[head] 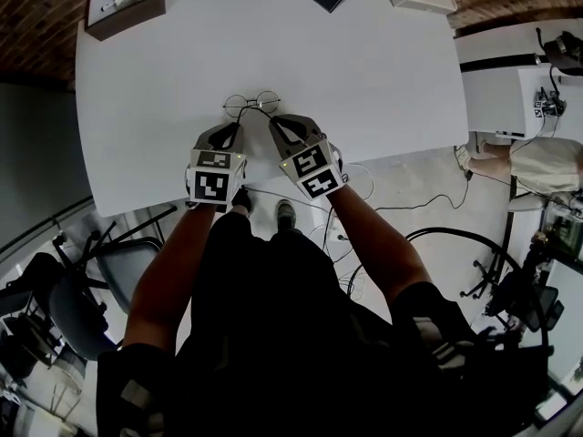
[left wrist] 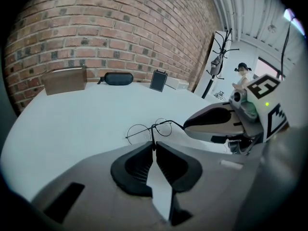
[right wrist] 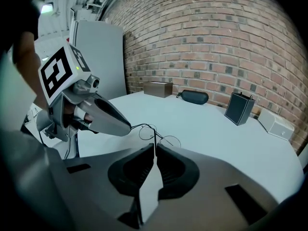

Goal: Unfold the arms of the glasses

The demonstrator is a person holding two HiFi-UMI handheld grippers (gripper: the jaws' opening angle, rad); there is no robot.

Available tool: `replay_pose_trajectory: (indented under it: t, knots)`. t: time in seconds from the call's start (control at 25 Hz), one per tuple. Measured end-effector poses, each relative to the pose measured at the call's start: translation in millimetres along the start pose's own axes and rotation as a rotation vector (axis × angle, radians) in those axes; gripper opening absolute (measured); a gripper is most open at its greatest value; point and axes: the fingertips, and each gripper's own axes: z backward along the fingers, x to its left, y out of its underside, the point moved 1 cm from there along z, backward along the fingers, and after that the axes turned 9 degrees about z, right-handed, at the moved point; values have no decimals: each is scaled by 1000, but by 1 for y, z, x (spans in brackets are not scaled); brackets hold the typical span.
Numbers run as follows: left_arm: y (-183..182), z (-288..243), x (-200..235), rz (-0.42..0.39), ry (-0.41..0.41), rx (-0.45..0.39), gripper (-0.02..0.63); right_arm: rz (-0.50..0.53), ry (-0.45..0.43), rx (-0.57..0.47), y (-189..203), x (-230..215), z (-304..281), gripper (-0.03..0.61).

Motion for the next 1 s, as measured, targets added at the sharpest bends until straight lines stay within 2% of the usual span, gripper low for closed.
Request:
replay_pose_trajectory:
  t: [0.24,0.44,0.6,0.84,1.0]
  knots:
    - [17,-3,-12,-36,25,36,29,51,-57,12,10,20,-2,25]
    - [28,-7,-15,-30,32,61,29,71,-78,36,18,26,-8,25]
    - [36,-14,-18,-87,35,84,29,87,-77,50,23,29,-15,25]
    - [46,-21,-11,-91,4,101,31,78,-98,67,30,35,-22,25]
    - [50,-22,-8,-92,28,107,42,79,-94,75,32,36,-24,26]
